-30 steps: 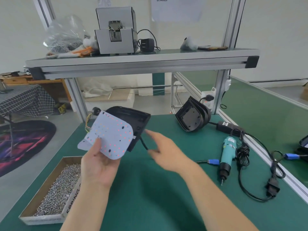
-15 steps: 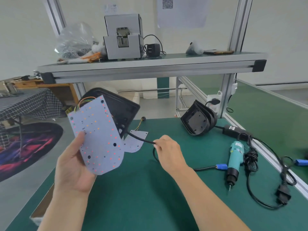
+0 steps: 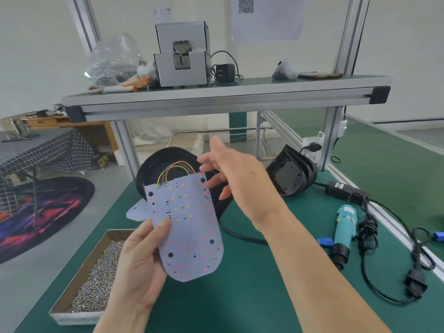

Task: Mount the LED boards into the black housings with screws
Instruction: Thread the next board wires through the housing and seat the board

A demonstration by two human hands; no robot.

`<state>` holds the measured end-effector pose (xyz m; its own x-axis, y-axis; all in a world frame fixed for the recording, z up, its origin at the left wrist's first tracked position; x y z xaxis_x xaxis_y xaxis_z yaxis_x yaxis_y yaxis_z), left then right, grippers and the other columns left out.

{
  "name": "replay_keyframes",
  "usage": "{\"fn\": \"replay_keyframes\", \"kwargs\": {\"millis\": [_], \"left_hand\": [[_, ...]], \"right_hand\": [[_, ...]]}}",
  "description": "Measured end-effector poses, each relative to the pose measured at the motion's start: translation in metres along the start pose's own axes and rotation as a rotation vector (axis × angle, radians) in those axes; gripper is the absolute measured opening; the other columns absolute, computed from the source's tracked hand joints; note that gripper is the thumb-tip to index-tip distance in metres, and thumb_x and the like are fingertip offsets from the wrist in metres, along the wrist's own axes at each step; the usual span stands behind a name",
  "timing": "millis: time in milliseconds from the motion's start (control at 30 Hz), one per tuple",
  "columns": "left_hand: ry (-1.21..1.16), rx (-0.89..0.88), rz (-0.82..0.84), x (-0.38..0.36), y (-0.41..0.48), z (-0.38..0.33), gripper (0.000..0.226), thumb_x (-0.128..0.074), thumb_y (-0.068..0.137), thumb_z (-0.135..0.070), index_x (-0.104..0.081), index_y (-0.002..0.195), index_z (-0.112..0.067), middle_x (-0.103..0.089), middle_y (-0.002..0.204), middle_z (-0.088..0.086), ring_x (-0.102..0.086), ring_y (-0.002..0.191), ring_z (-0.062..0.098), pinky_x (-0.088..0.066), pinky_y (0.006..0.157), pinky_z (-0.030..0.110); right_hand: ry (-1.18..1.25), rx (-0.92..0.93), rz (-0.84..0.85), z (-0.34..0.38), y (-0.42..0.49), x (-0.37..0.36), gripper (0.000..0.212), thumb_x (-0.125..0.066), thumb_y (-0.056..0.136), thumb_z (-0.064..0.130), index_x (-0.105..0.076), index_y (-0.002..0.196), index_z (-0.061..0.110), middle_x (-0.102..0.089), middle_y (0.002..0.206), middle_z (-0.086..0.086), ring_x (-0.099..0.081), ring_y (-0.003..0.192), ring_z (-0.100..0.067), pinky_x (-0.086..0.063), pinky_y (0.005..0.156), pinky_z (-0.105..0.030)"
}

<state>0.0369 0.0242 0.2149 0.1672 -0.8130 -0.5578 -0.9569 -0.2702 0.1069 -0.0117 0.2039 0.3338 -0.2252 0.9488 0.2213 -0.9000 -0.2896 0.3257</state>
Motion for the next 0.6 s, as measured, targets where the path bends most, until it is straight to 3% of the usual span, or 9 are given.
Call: {"fn": "replay_keyframes", "kwargs": {"millis": [133, 200, 300, 400, 467, 533, 600], "left_hand": [[0.036, -0.022, 0.047, -0.006, -0.004, 0.005, 0.03, -0.059, 0.084, -0.008, -0.076, 0.109, -0.007, -0.07, 0.121, 0.016, -0.07, 0.108, 0.025, -0.059, 0.083, 0.038], [0.053, -0.025, 0.075, -0.009, -0.006, 0.006, 0.03, -0.059, 0.084, -0.008, -0.076, 0.108, -0.007, -0.07, 0.121, 0.017, -0.069, 0.109, 0.025, -0.059, 0.084, 0.036], [0.119, -0.026, 0.117, -0.014, -0.007, 0.009, 0.03, -0.063, 0.079, -0.008, -0.077, 0.105, -0.005, -0.066, 0.128, 0.019, -0.063, 0.119, 0.03, -0.058, 0.088, 0.037], [0.183, -0.033, 0.157, -0.021, -0.009, 0.008, 0.029, -0.064, 0.078, -0.009, -0.077, 0.104, -0.003, -0.06, 0.137, 0.015, -0.054, 0.13, 0.033, -0.056, 0.094, 0.04], [0.141, -0.018, 0.203, -0.024, -0.007, 0.005, 0.035, -0.063, 0.082, -0.011, -0.074, 0.115, -0.01, -0.061, 0.137, 0.014, -0.06, 0.124, 0.026, -0.055, 0.095, 0.037], [0.05, 0.015, 0.257, -0.025, -0.004, 0.001, 0.048, -0.071, 0.084, -0.029, -0.066, 0.129, -0.015, -0.061, 0.138, 0.012, -0.061, 0.121, 0.022, -0.051, 0.101, 0.04], [-0.088, 0.082, 0.272, -0.021, 0.0, -0.001, 0.069, -0.072, 0.081, -0.05, -0.058, 0.139, -0.016, -0.058, 0.141, 0.011, -0.057, 0.128, 0.024, -0.045, 0.108, 0.046]], "right_hand": [[0.106, -0.095, 0.025, -0.008, 0.002, 0.004, 0.02, -0.055, 0.1, 0.024, -0.073, 0.109, 0.024, -0.068, 0.112, 0.003, -0.065, 0.069, -0.01, -0.045, 0.059, -0.02], [0.083, -0.072, -0.041, -0.014, 0.005, 0.007, 0.015, -0.062, 0.096, 0.024, -0.072, 0.106, 0.027, -0.065, 0.106, 0.007, -0.06, 0.071, -0.005, -0.043, 0.062, -0.019], [0.03, -0.119, 0.112, -0.017, 0.008, 0.004, 0.009, -0.068, 0.093, 0.032, -0.076, 0.094, 0.028, -0.07, 0.08, 0.018, -0.057, 0.066, 0.006, -0.041, 0.061, -0.011], [-0.145, -0.176, 0.18, -0.02, 0.014, 0.007, 0.009, -0.074, 0.089, 0.024, -0.078, 0.09, 0.016, -0.069, 0.081, 0.0, -0.055, 0.076, -0.008, -0.042, 0.075, -0.025], [-0.105, -0.207, 0.157, -0.023, 0.017, 0.015, 0.007, -0.075, 0.087, 0.013, -0.076, 0.081, 0.008, -0.065, 0.073, -0.001, -0.051, 0.066, -0.009, -0.042, 0.066, -0.021], [0.03, -0.222, 0.13, -0.03, 0.015, 0.024, 0.013, -0.071, 0.09, 0.007, -0.074, 0.078, 0.01, -0.066, 0.071, 0.001, -0.053, 0.06, -0.007, -0.043, 0.059, -0.016], [0.15, -0.174, 0.044, -0.04, 0.01, 0.03, 0.021, -0.063, 0.096, 0.003, -0.069, 0.078, 0.014, -0.068, 0.078, -0.002, -0.056, 0.066, -0.009, -0.043, 0.063, -0.017]]}}
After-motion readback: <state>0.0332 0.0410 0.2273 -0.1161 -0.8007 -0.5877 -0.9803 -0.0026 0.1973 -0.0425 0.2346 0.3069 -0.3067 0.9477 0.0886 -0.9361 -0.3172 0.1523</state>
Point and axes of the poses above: each hand's wrist, its own y-axis towards the middle knuckle, its own x-axis out of the back of the hand, z = x × y, the point moved 3 cm from there along y, towards the middle knuckle
